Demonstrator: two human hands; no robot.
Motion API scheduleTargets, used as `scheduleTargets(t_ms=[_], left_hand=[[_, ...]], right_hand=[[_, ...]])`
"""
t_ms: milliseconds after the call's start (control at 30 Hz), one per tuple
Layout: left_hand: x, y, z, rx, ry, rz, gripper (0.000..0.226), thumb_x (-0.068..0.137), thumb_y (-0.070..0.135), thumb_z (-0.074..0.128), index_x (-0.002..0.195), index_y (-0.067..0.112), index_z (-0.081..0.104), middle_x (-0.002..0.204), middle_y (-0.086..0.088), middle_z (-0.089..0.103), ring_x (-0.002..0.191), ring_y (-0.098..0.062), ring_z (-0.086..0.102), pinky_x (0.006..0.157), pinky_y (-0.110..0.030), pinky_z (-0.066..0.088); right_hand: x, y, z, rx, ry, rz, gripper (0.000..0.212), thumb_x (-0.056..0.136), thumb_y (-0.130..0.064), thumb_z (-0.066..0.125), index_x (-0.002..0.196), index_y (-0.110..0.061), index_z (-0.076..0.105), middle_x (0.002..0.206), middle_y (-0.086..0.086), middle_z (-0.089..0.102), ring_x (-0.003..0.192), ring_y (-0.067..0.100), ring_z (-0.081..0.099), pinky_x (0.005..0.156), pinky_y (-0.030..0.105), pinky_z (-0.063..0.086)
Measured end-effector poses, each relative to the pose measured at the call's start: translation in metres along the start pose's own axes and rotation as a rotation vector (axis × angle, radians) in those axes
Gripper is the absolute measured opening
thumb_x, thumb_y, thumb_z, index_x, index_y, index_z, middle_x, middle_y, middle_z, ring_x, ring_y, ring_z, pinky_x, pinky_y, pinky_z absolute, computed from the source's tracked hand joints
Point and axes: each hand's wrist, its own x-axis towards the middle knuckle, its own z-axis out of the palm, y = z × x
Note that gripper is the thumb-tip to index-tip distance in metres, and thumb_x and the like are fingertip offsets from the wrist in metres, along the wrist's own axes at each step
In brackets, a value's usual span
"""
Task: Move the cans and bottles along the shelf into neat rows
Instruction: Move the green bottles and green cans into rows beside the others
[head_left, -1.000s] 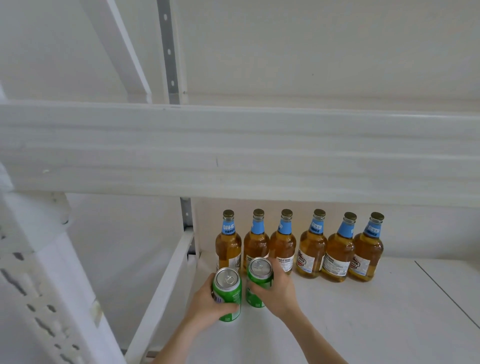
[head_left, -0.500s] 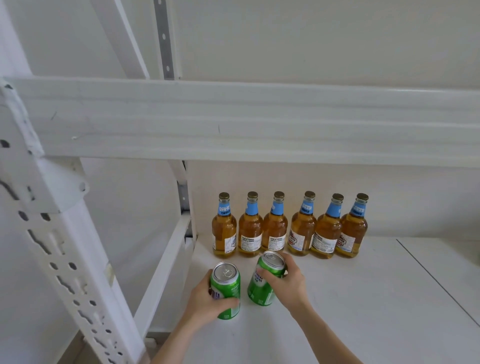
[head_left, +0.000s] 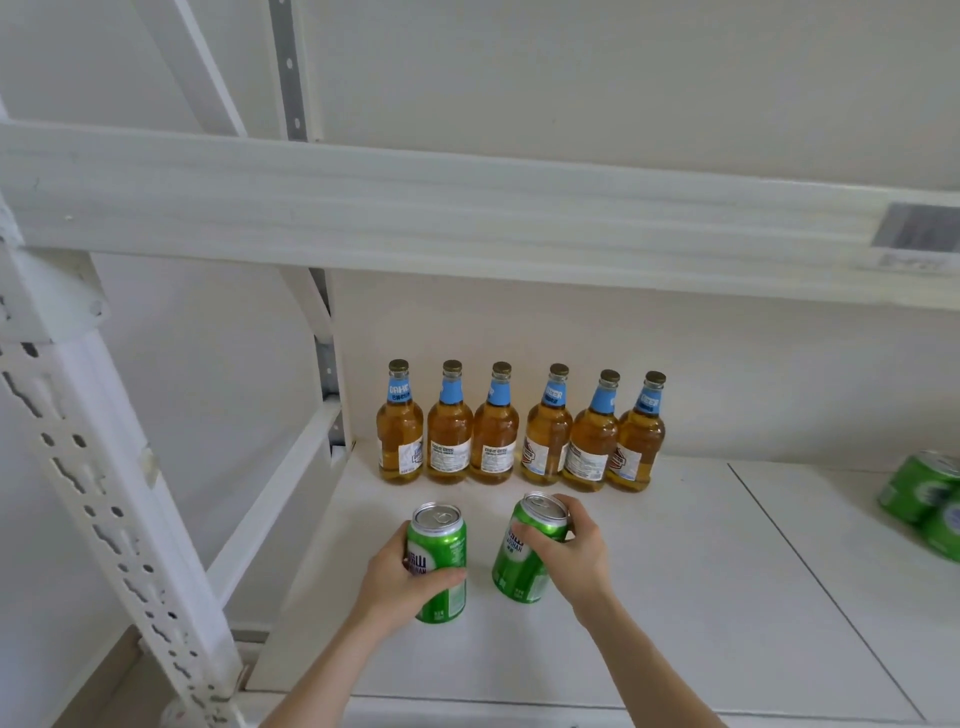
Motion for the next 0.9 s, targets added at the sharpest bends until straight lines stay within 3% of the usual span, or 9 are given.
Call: scheduleTargets(t_ms=[167, 333, 500, 900], left_hand=[[-0.03, 0.017, 0.043, 0.003, 0.013, 0.005, 0.065, 0.043, 0.047, 0.085, 0.103, 0.037, 0.062, 0.099, 0.011, 0.073, 0.095, -0.006, 0.066, 0.08, -0.028, 0.051], [-0.057, 0.025, 0.094, 0.012, -0.006, 0.01, 0.057, 0.056, 0.033, 0.089, 0.106, 0.035, 0.062, 0.101, 0.01, 0.073, 0.097, -0.009, 0.066, 0.083, -0.03, 0.052], [-0.079, 0.036, 0.143, -0.01, -0.008, 0.011, 0.053, 0.06, 0.029, 0.091, 0.106, 0.034, 0.063, 0.098, 0.01, 0.073, 0.092, -0.007, 0.068, 0.073, -0.023, 0.051], [-0.06, 0.058, 0.237, 0.024, -0.115, 0.015, 0.059, 0.055, 0.031, 0.092, 0.107, 0.033, 0.063, 0.1, 0.008, 0.073, 0.095, -0.009, 0.067, 0.077, -0.028, 0.051]], right_hand=[[-0.02, 0.004, -0.049, 0.011, 0.009, -0.032, 0.046, 0.071, -0.028, 0.084, 0.105, -0.037, 0.055, 0.095, -0.018, 0.064, 0.087, 0.003, 0.06, 0.065, 0.023, 0.05], [-0.04, 0.015, -0.106, -0.006, 0.032, -0.053, 0.046, 0.07, -0.03, 0.084, 0.104, -0.038, 0.056, 0.094, -0.018, 0.064, 0.088, 0.005, 0.061, 0.07, 0.028, 0.052], [-0.052, 0.029, -0.159, -0.017, 0.047, -0.046, 0.052, 0.07, -0.03, 0.085, 0.113, -0.031, 0.057, 0.098, -0.014, 0.064, 0.091, 0.008, 0.061, 0.078, 0.035, 0.056], [-0.034, 0.054, -0.247, -0.008, 0.141, -0.034, 0.047, 0.07, -0.028, 0.084, 0.109, -0.03, 0.058, 0.095, -0.012, 0.065, 0.088, 0.008, 0.063, 0.072, 0.031, 0.055]])
